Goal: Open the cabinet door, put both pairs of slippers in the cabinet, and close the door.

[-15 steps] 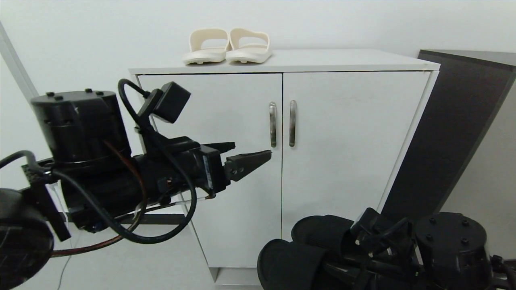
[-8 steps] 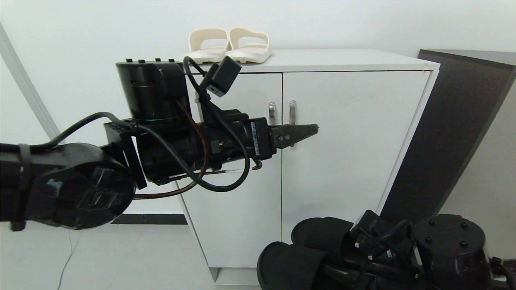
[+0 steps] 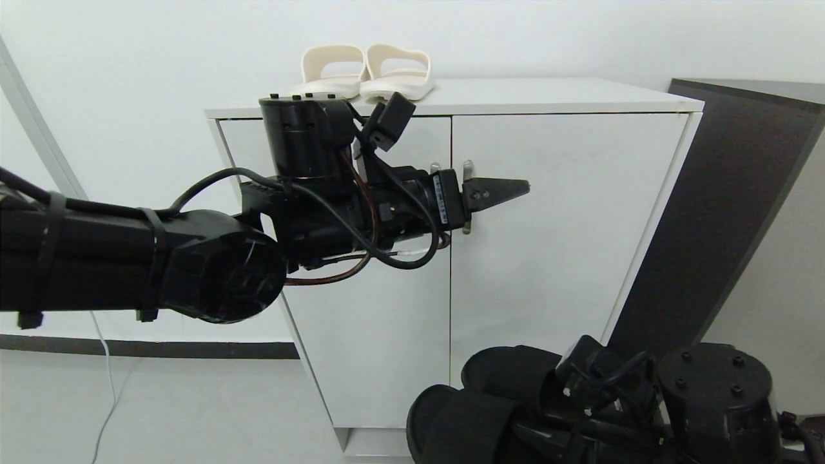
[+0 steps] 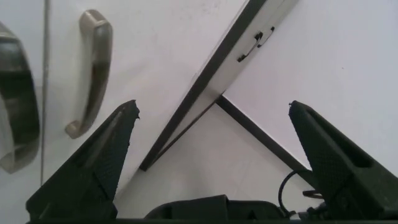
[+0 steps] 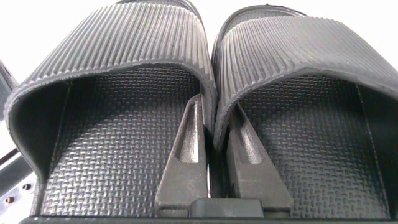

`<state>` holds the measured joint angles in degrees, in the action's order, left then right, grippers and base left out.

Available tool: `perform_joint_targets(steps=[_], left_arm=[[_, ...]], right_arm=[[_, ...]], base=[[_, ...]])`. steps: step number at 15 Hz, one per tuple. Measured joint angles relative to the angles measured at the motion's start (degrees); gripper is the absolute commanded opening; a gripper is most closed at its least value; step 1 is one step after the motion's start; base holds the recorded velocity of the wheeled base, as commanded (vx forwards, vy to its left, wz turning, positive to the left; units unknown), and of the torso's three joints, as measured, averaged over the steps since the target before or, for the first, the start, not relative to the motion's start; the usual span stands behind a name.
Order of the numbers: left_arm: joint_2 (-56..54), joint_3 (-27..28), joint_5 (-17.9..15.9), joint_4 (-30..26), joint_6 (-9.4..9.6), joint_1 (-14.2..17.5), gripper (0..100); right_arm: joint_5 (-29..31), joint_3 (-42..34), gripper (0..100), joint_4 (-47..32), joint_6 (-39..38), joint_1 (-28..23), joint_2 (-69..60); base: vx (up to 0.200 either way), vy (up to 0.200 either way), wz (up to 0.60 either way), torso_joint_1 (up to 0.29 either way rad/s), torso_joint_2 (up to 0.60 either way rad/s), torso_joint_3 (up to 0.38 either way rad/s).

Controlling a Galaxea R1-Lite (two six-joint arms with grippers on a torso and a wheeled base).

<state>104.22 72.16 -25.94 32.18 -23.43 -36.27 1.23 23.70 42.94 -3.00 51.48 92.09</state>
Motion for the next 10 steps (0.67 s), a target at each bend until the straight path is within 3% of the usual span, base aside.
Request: perform_joint_targets(steps=[3, 10], left_arm=[[0.0, -0.2, 0.5, -0.2, 0.01, 1.3, 100], [2.3, 2.2, 7.0, -0.2, 2.15, 1.9, 100]], right_arm=[[0.0, 0.0, 0, 0.1, 0.0, 0.0, 0.5], [0.1, -0.3, 0, 1.0, 0.0, 0.0, 1.4]], base=[[0.0, 0.0, 0.0, 0.0, 0.0, 0.0], [0.0, 0.0, 0.0, 0.0, 0.0, 0.0]])
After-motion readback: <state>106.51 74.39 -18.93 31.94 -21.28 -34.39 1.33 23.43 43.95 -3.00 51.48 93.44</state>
